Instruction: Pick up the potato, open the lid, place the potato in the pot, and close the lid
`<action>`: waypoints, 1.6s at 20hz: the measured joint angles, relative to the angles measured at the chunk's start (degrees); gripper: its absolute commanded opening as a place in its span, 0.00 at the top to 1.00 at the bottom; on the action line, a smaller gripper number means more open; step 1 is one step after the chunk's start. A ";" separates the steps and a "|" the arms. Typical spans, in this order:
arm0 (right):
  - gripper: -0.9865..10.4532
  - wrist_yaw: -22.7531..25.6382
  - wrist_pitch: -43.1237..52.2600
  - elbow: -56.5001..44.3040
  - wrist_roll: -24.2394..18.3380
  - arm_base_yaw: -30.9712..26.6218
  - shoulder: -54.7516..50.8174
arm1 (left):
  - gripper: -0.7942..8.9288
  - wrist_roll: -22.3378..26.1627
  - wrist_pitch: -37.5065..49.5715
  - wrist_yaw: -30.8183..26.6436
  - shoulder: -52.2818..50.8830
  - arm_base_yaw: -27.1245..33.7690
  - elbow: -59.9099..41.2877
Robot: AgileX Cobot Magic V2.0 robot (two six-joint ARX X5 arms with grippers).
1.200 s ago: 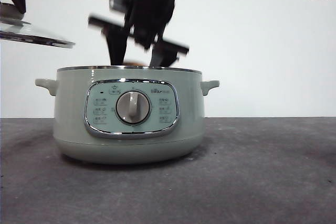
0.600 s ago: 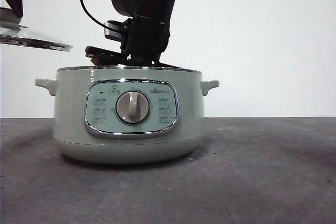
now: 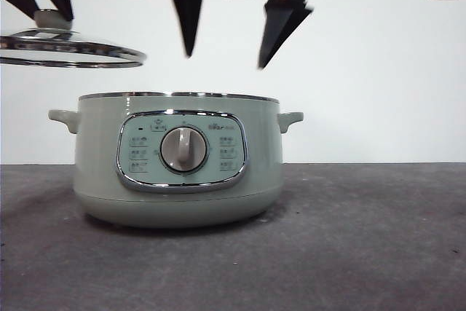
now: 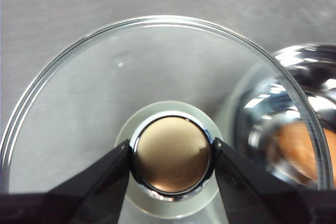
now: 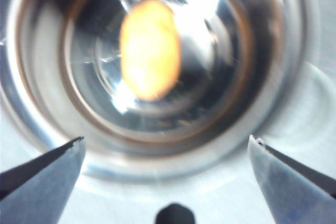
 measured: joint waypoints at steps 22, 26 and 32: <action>0.31 -1.18 7.48 -44.72 -2.97 0.00 -49.20 | 0.93 -3.82 1.49 0.37 6.05 -21.77 0.00; 0.31 -1.49 7.43 -45.53 -1.22 0.04 -53.35 | 0.93 -4.57 1.86 0.15 8.87 -23.43 0.00; 0.31 -1.53 2.82 -45.70 -0.52 0.04 -56.15 | 0.93 -4.94 2.40 -1.62 9.25 -23.65 0.09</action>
